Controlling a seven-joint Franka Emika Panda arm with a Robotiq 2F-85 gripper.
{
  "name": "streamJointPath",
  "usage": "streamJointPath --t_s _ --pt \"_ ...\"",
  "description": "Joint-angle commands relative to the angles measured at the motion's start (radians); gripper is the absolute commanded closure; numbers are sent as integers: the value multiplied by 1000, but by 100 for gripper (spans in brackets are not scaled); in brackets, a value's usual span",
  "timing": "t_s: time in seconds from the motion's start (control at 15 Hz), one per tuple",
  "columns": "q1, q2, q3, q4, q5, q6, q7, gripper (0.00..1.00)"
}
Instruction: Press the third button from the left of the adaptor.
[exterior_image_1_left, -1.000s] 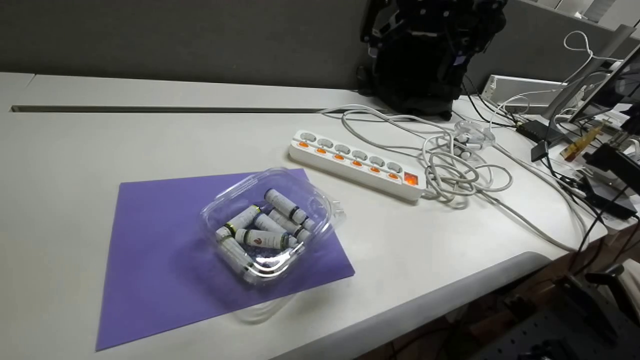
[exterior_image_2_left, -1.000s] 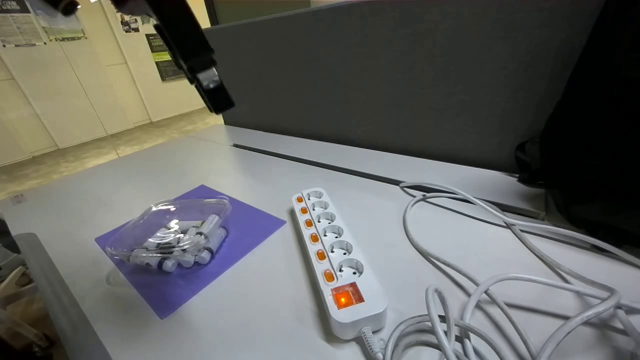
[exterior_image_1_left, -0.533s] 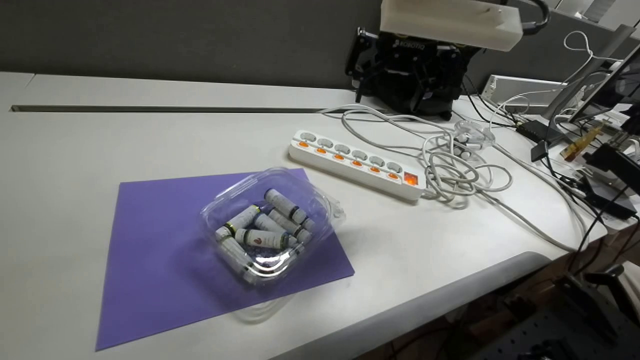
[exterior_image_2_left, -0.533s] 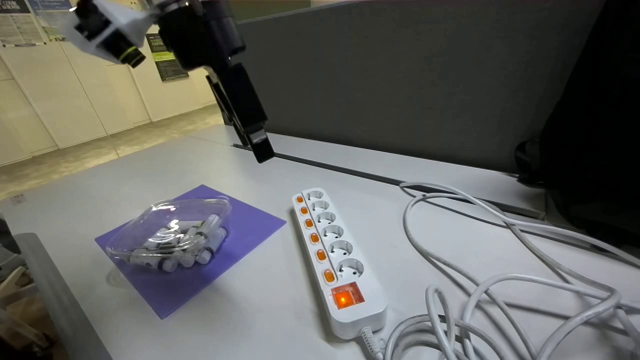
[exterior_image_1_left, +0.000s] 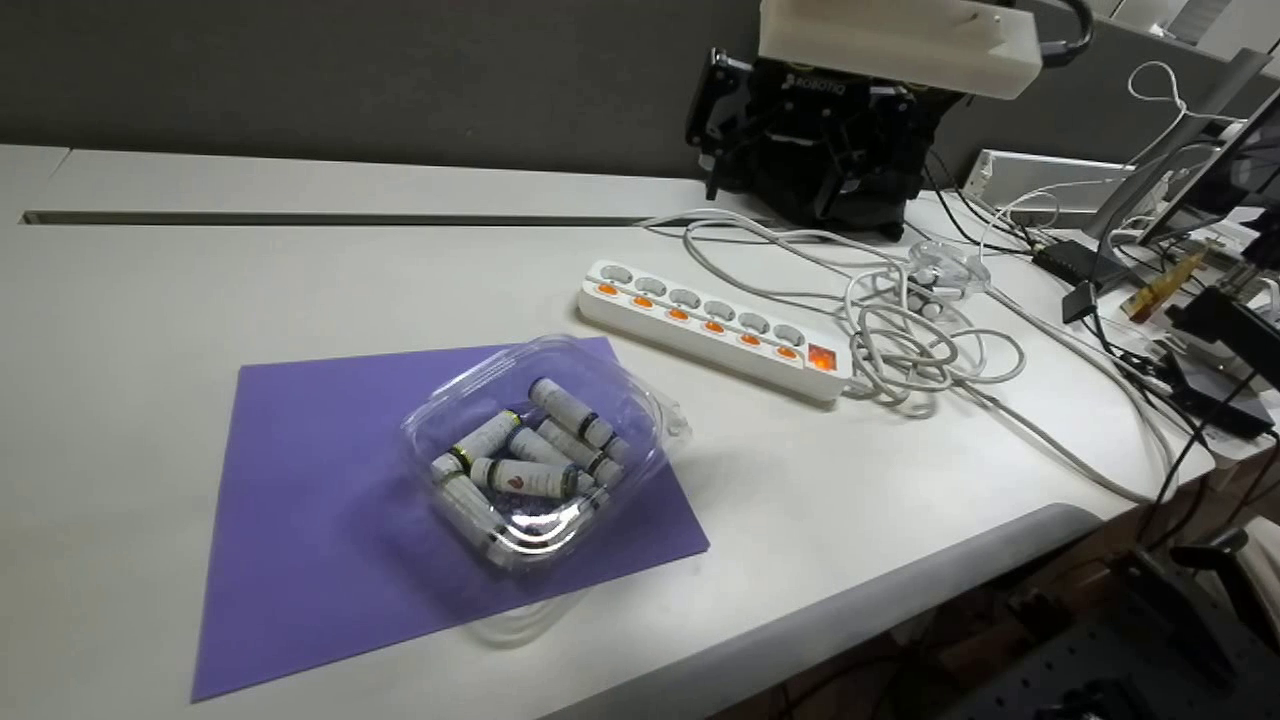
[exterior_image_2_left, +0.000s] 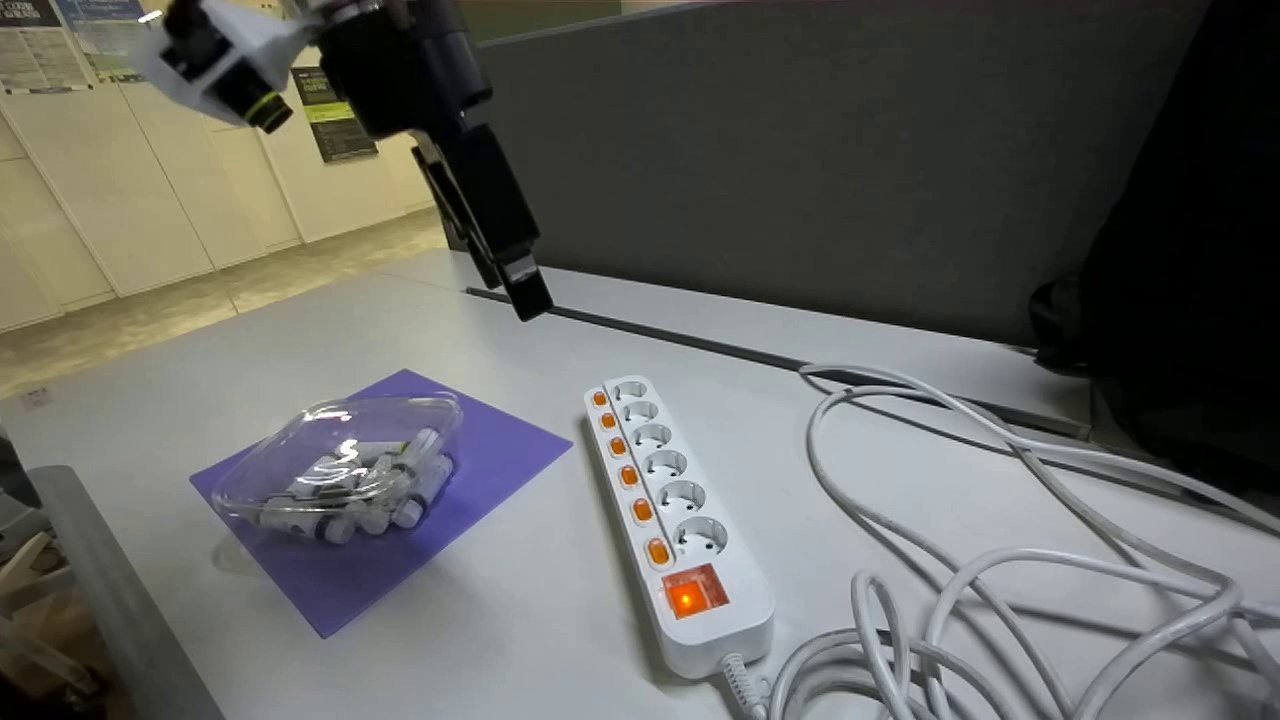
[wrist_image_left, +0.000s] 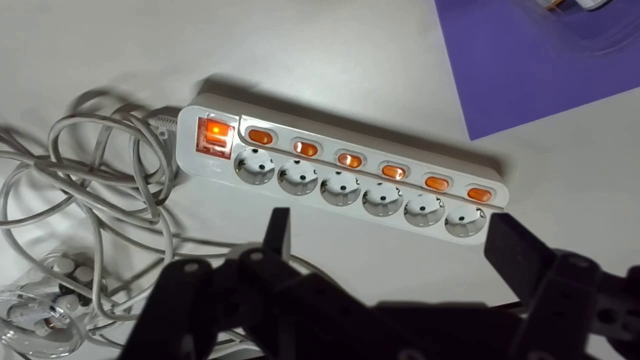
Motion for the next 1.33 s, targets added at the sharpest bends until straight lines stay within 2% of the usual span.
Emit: streamJointPath --t_s 0.0,0.2,0.27,0.33,1.0,1.13,1.27 --pt "32 106 -50 75 53 21 -66 0" --pt "51 203 -78 143 119 28 -140 0" --pt "59 237 -88 166 136 36 -155 25" --pt "67 265 -97 187 156 41 -175 26" --pt "157 494 -173 353 225 75 -225 95" --pt "173 514 -182 370 233 79 -227 100" --pt "185 529 -188 382 239 75 -228 100"
